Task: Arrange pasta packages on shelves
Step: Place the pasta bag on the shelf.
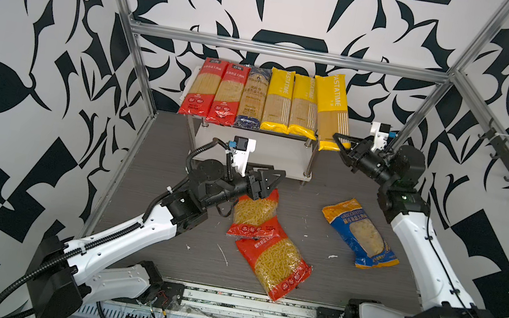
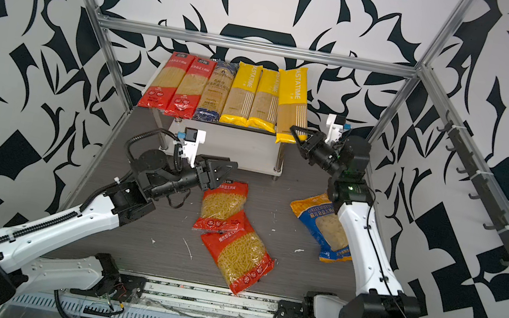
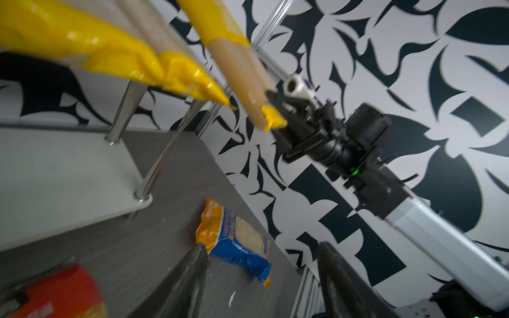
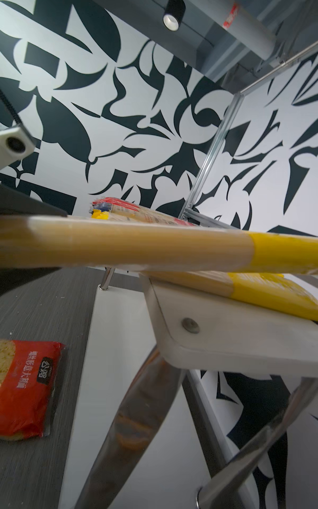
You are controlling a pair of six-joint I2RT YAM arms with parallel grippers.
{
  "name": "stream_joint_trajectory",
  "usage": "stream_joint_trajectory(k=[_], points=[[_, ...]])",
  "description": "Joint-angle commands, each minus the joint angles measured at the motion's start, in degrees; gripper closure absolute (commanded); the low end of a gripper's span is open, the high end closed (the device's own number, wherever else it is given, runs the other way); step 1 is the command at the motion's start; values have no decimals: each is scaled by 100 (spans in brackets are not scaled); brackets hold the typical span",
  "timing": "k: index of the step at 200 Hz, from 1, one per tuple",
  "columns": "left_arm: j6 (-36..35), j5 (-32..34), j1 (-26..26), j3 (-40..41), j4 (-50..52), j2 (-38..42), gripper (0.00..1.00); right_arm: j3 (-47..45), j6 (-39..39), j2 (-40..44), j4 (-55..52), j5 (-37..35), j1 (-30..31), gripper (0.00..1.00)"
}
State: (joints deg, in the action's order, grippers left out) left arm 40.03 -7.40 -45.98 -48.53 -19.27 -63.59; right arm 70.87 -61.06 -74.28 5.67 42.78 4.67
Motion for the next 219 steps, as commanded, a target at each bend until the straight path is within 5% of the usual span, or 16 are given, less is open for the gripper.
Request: stream_joint_trajectory(k=[1, 58, 180, 219], points=[[128, 363, 27, 363, 37, 93, 32, 991, 491, -48, 424, 116, -89, 100], [356, 405, 27, 571, -118, -54, 33, 1655, -131, -904, 518, -32, -142, 100], [246, 511, 27, 558, -117, -84, 32, 1627, -442, -1247, 350, -88, 452, 100], [202, 569, 27, 620, -34, 43, 32, 1457, -477, -1166, 336, 41, 403, 63]])
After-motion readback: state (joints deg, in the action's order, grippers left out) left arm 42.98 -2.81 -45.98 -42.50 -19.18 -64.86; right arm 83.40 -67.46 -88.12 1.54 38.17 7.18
